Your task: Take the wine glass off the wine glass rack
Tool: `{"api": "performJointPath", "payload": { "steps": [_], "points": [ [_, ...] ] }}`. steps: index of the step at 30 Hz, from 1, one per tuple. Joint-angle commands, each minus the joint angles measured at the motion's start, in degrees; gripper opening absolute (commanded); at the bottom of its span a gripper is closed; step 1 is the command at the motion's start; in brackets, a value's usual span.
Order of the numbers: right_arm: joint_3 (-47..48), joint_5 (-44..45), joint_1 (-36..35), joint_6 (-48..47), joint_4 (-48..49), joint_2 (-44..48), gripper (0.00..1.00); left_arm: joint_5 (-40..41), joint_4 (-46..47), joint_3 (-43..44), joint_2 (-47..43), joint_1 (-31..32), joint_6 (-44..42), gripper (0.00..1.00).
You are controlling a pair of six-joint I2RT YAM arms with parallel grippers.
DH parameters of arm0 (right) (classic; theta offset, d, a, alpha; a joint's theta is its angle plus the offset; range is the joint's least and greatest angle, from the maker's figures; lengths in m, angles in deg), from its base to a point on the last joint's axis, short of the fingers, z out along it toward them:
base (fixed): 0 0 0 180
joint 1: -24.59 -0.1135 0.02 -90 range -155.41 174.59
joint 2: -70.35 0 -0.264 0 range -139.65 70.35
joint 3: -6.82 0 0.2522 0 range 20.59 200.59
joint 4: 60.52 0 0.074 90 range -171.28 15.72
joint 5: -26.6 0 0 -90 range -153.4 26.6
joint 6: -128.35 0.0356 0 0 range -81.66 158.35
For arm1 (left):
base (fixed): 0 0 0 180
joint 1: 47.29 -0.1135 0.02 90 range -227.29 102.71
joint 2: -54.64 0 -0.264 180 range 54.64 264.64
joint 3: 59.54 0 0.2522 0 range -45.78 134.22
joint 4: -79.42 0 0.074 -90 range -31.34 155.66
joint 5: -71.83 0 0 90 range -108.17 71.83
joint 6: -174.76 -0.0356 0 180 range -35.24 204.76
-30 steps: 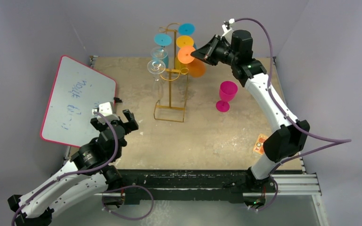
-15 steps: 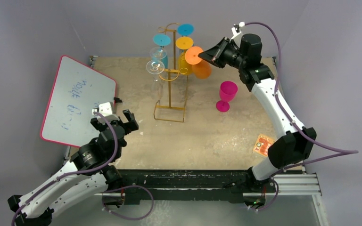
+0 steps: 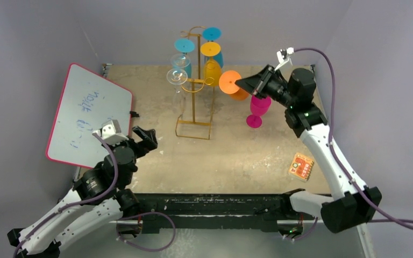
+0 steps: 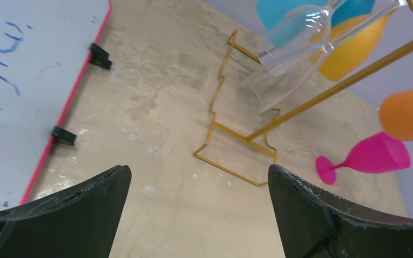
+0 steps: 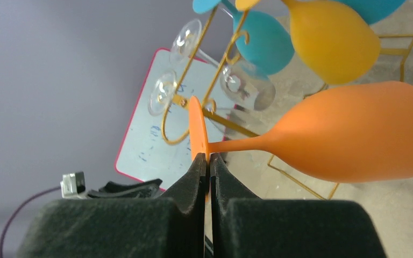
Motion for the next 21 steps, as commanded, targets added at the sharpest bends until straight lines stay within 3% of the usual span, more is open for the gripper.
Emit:
{"api": "performJointPath", "payload": {
  "steps": [1, 13, 17, 21],
  "points": [
    [-9.2, -3.3, 0.0, -2.8, 5.8, 7.0, 0.0, -7.8, 1.4, 2.1, 1.0, -0.2, 8.7, 1.0],
    [-25.9, -15.1, -0.8, -12.3, 6.0, 20.1, 0.0, -25.0, 14.5, -2.0, 3.8, -0.2, 18.2, 0.96],
    [-32.2, -15.9, -1.0, -8.0, 10.3, 24.1, 0.0, -27.6, 17.5, -2.8, 5.7, -0.2, 19.2, 0.94],
    [-38.7, -20.2, -1.0, -0.8, 17.9, 24.4, 0.0, -35.7, 28.7, -6.3, 6.7, -0.2, 17.3, 0.92]
  ]
}}
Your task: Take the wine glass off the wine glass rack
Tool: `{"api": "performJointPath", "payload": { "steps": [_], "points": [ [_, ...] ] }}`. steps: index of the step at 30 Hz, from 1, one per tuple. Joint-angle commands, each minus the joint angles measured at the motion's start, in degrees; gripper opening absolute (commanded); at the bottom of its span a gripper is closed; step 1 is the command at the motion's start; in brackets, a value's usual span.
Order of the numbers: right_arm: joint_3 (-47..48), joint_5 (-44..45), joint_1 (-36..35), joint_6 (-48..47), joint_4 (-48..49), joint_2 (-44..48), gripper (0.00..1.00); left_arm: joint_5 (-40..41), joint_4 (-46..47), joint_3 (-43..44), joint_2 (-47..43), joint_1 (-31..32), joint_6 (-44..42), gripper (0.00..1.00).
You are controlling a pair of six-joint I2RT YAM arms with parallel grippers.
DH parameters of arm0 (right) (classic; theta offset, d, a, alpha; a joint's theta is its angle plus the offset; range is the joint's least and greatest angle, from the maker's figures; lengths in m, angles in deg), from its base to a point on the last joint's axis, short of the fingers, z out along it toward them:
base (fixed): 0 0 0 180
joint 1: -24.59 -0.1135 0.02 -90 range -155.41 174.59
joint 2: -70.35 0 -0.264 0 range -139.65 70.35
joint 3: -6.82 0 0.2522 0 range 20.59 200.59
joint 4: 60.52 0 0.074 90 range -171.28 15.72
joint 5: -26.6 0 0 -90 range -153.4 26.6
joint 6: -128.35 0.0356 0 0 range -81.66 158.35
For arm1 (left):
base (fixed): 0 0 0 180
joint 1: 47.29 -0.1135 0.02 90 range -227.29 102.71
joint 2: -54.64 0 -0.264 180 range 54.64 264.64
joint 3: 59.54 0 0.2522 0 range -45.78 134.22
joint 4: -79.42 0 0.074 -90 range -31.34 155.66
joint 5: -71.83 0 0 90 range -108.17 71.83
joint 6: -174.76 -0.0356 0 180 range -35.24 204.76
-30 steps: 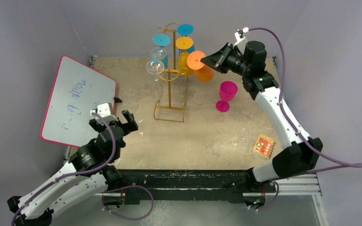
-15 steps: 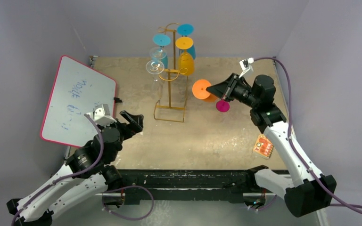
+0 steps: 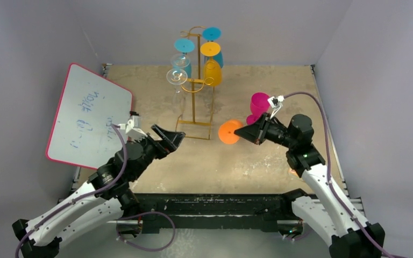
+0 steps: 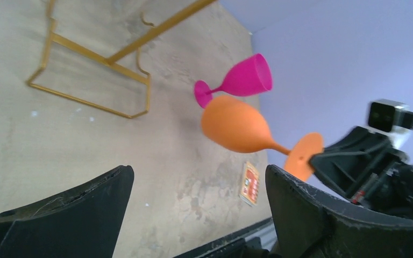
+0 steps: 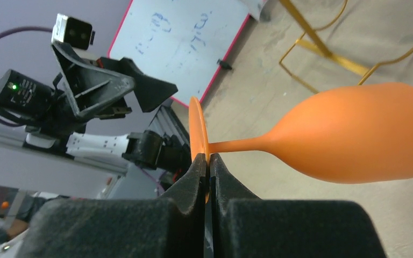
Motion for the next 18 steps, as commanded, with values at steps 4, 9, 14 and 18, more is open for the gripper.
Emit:
{"api": "performJointPath", "payload": {
  "steps": [4, 9, 14, 18],
  "points": [
    [-5.5, -8.2, -0.7, 9.1, 13.5, -2.6, 0.0, -18.3, 25.1, -6.3, 4.9, -0.2, 0.6, 0.89],
    [-5.0, -10.3, -1.6, 9.5, 15.2, -4.9, 0.0, -28.6, 36.5, -6.2, 14.3, -0.2, 1.2, 0.71],
    [-4.7, -11.9, -2.6, 9.4, 15.6, -7.1, 0.0, -33.0, 43.8, -5.6, 19.6, -0.1, 1.6, 0.61],
    [-4.7, -12.0, -3.6, 10.0, 16.8, -7.4, 0.0, -34.3, 46.4, -5.6, 21.4, -0.1, 1.9, 0.5]
  ]
}}
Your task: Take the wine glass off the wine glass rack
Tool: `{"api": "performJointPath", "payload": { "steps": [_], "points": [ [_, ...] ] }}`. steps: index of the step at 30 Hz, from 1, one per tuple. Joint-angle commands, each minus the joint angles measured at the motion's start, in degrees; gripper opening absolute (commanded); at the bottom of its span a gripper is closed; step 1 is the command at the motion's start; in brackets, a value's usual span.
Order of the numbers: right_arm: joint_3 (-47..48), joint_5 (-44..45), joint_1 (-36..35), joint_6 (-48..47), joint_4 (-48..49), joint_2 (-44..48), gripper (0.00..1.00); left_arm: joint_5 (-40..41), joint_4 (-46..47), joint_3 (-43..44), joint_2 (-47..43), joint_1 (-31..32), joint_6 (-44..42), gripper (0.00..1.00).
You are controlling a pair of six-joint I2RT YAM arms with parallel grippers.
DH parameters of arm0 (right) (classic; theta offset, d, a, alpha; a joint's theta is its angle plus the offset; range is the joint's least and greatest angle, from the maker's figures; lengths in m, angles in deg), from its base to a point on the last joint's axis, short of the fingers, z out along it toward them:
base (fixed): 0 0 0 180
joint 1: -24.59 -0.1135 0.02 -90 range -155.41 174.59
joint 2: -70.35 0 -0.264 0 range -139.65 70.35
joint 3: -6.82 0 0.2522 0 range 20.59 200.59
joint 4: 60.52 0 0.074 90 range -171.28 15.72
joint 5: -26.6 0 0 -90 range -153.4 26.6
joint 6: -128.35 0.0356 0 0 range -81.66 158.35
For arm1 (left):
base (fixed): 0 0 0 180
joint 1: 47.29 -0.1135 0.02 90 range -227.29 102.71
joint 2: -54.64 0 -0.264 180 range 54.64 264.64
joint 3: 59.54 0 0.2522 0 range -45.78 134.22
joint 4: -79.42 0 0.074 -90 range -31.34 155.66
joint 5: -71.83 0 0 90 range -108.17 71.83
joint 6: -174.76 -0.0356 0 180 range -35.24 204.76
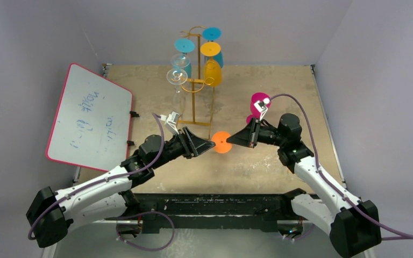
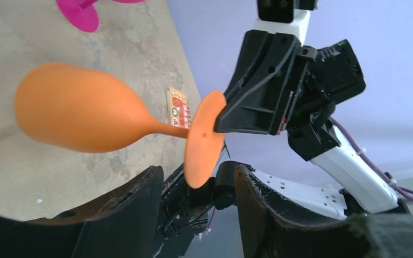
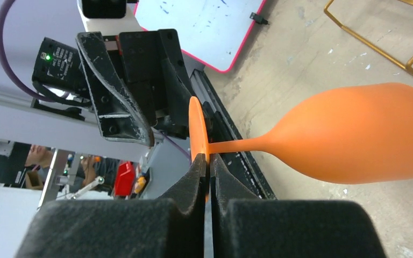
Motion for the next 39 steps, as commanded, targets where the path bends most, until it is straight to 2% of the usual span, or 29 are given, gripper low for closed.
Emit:
{"api": "performJointPath", "payload": {
  "steps": [1, 5, 6, 7, 10, 12, 17, 19, 20, 23, 25, 26, 29, 31, 34, 36, 39],
  "points": [
    [1.5, -2.3, -0.9, 1.1, 5.0, 0.5, 0.0, -5.0, 9.5, 1.1, 1.3, -0.1, 0.9, 0.48],
    [1.4, -3.8, -1.2, 2.4, 7.4, 0.3, 0.0, -8.2, 14.8, -1.4, 2.6, 0.1, 2.3, 0.39],
    [1.5, -4.4, -1.3, 2.7, 8.2, 0.0, 0.0, -8.2, 15.9, -2.2, 2.6, 0.2, 2.7, 0.29],
    [1.5, -5.0, -1.3, 3.0, 8.6, -0.2, 0.0, -8.0, 16.8, -2.9, 2.4, 0.2, 3.0, 0.25],
    [1.7, -6.3, -1.7, 3.3, 9.1, -0.7, 0.0, -7.3, 17.9, -3.9, 1.7, 0.3, 3.1, 0.23],
    [1.9, -6.9, -2.0, 3.4, 9.5, -0.9, 0.0, -7.1, 17.9, -3.8, 1.9, 0.2, 2.8, 0.17],
    [2.5, -9.4, -3.2, 4.3, 12.3, -2.1, 0.0, -8.1, 19.0, -3.0, 4.1, 0.3, 2.6, 0.17],
    [2.7, -9.3, -3.4, 4.0, 12.0, -2.3, 0.0, -7.5, 19.4, -3.4, 4.1, 0.3, 2.6, 0.0],
    [2.9, -9.2, -3.4, 3.9, 11.9, -2.2, 0.02, -7.1, 19.3, -3.9, 3.6, 0.3, 2.5, 0.0],
    [3.9, -7.5, -3.4, 1.0, 10.2, -1.2, 0.34, -6.7, 14.2, -4.4, 1.8, 0.3, -0.4, 0.0],
    [5.2, -5.8, -3.4, -1.0, 4.5, 0.3, 0.47, -7.5, 9.2, -4.3, -0.1, 0.3, -3.6, 0.0],
    [6.3, -2.9, -3.3, -2.5, 1.0, 1.5, 0.5, -7.8, 7.4, -4.4, -1.4, 0.3, -4.8, 0.0],
    [11.5, 8.6, -3.4, -11.1, -11.3, 4.0, 0.54, -9.1, 5.9, -6.2, -5.8, 0.3, -7.9, 0.0],
    [13.7, 16.6, -3.4, -14.1, -16.8, 5.6, 0.56, -10.8, 9.2, -8.0, -8.9, 0.3, -9.4, 0.0],
    [14.2, 25.1, -3.4, -15.5, -20.1, 8.1, 0.56, -11.1, 9.9, -9.7, -12.8, 0.3, -13.1, 0.0],
    [13.3, 27.9, -3.4, -15.8, -20.2, 9.6, 0.56, -16.2, 13.7, -11.4, -14.5, 0.2, -16.9, 0.0],
    [11.7, 29.1, -3.4, -15.4, -19.8, 11.0, 0.57, -19.3, 7.5, -9.7, -17.0, 0.2, -24.8, 0.0]
  ]
}}
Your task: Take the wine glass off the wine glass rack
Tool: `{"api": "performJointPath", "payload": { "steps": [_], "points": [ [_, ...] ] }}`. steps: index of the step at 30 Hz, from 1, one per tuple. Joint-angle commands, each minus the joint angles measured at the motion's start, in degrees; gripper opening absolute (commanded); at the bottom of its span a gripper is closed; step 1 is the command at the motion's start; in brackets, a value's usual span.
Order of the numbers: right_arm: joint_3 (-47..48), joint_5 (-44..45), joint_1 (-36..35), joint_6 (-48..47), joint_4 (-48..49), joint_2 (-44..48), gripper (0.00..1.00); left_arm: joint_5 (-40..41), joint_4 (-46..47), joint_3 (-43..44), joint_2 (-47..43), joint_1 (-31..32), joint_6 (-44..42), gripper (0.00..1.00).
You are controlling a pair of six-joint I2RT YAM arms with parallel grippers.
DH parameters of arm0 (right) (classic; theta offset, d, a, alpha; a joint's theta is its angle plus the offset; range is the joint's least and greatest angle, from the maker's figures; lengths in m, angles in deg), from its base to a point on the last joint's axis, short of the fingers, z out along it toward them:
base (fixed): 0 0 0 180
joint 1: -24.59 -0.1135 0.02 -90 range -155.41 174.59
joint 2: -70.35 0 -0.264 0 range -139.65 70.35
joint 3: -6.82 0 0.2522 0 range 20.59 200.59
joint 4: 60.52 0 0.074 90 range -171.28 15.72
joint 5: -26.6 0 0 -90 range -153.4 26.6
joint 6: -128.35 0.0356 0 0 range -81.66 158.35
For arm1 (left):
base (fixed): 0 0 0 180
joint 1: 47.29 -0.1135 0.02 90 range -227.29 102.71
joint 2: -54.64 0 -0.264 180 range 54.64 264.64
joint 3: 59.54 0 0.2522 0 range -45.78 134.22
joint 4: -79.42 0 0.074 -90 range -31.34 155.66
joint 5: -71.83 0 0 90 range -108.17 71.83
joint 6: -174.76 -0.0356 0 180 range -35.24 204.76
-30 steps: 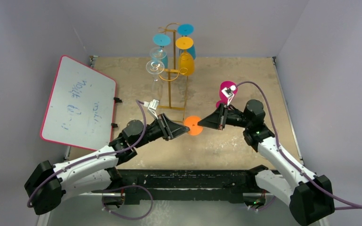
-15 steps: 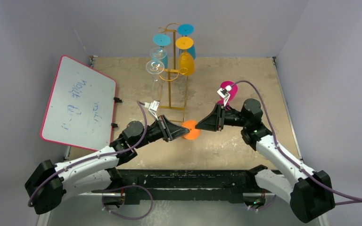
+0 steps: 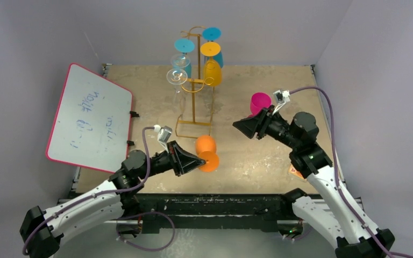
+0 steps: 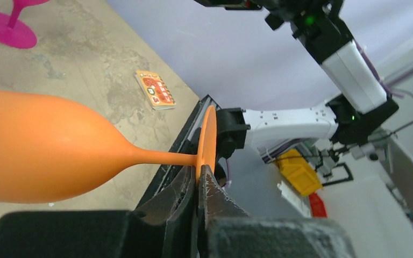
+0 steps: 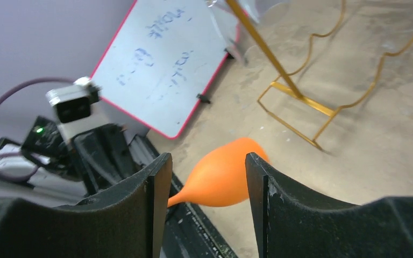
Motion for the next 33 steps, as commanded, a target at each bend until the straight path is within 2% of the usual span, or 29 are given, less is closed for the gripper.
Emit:
{"api": "performJointPath", "payload": {
  "steps": [1, 4, 7, 9, 13, 20, 22, 25, 30, 33],
  "points": [
    [-1.0, 8.5, -0.1, -2.6, -3.1, 1.7, 0.57, -7.4, -2.5, 1.8, -4.0, 0.2, -13.8, 0.0],
    [-0.2, 16.6, -0.1, -1.2, -8.0, 2.0, 0.59, -11.9, -6.7, 3.9, -6.3, 0.2, -21.5, 0.0],
    [2.0, 27.3, -0.1, -0.1, -14.9, 3.5, 0.75, -10.4, -16.4, 7.0, -8.2, 0.2, -31.4, 0.0],
    [2.0, 27.2, -0.1, -1.8, -13.3, 5.6, 0.84, -9.9, -25.1, 10.5, -8.4, 0.2, -38.0, 0.0],
    [1.7, 22.9, -0.1, -5.3, -11.2, 7.6, 0.91, -9.3, -37.9, 15.7, -8.6, 0.2, -51.3, 0.0],
    [6.9, 21.9, 0.0, -8.8, -15.9, 0.7, 0.99, -8.9, -44.0, 18.2, -8.9, 0.2, -56.1, 0.0],
    [7.5, 17.1, 0.1, -10.6, -14.4, -1.2, 1.0, -10.2, -44.3, 18.4, -9.0, 0.2, -56.7, 0.0],
    [8.3, 5.2, 0.1, -11.7, -11.2, -5.7, 1.0, -12.7, -42.4, 17.8, -9.7, 0.2, -56.1, 0.0],
    [8.0, -22.4, 0.1, -9.8, -1.7, -15.5, 1.0, -21.4, -33.5, 16.3, -8.8, 0.2, -53.7, 0.0],
    [9.7, -29.8, 0.0, -6.6, 2.8, -20.1, 0.98, -25.7, -31.0, 16.8, -6.4, 0.2, -53.4, 0.0]
  ]
}}
